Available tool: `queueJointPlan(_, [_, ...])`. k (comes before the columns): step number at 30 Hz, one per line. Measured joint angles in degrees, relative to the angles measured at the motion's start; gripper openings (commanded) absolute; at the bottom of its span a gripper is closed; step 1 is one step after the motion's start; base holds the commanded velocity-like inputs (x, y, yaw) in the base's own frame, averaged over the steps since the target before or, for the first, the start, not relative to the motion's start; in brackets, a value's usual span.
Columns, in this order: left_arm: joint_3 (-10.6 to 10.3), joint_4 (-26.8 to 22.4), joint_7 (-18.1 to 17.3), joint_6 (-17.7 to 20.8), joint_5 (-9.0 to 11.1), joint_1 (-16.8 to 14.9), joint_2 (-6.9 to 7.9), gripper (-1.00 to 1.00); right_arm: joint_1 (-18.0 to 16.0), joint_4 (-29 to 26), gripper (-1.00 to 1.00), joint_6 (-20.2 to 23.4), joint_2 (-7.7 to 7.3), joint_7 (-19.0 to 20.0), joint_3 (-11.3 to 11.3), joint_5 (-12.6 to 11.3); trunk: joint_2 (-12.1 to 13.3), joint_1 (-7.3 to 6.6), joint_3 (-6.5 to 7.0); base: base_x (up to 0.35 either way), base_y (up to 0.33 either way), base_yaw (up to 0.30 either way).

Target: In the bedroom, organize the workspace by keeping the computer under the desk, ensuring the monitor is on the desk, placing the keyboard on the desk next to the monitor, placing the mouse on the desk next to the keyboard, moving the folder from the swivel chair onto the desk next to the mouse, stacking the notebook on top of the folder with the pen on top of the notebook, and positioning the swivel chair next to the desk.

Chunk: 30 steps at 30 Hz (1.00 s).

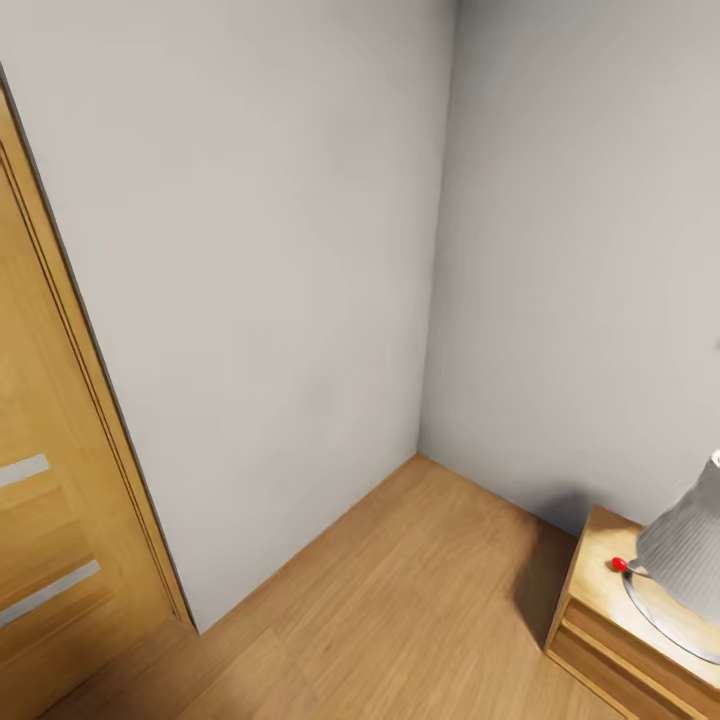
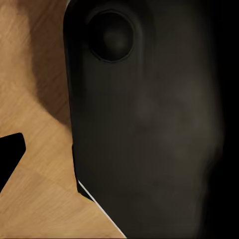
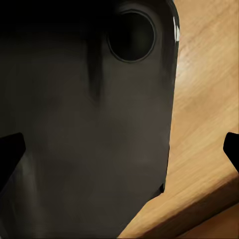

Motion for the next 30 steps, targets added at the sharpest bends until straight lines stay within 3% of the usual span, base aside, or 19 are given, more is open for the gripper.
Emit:
queueJointPlan(6, [-0.2,-0.8,0.2,-0.2,-0.3,0.0,-1.57,1.0,-0.4,0.5,1.0,-0.2,0.98,0.1,0.0,0.1,0.0,0.01,0.02,0.0,0.0,0.0])
queueJointPlan(11, [-0.2,-1.3,0.2,-0.1,-0.3,0.0,-2.51,1.0,-0.5,0.3,1.0,-0.9,1.02,0.1,0.0,-0.1,2.0,-1.08,0.92,0.0,0.0,0.0])
queueJointPlan(26, [-0.1,-1.7,0.3,0.1,0.0,0.0,-2.51,1.0,-0.5,0.7,1.0,-2.8,0.71,0.1,0.0,-0.1,8.0,-4.38,3.61,0.0,0.0,0.0])
queueJointPlan(28, [-0.1,-4.2,0.3,0.0,0.0,0.0,-2.18,1.0,-0.5,0.5,1.0,-16.2,0.72,0.1,-0.1,-0.1,8.8,-4.82,3.98,0.0,0.0,0.0])
queueJointPlan(30, [-0.1,-5.8,0.3,-0.1,0.0,0.0,-1.76,1.0,-0.5,0.5,1.0,-19.5,0.74,0.1,-0.2,-0.1,9.6,-5.26,4.33,0.0,0.0,0.006])
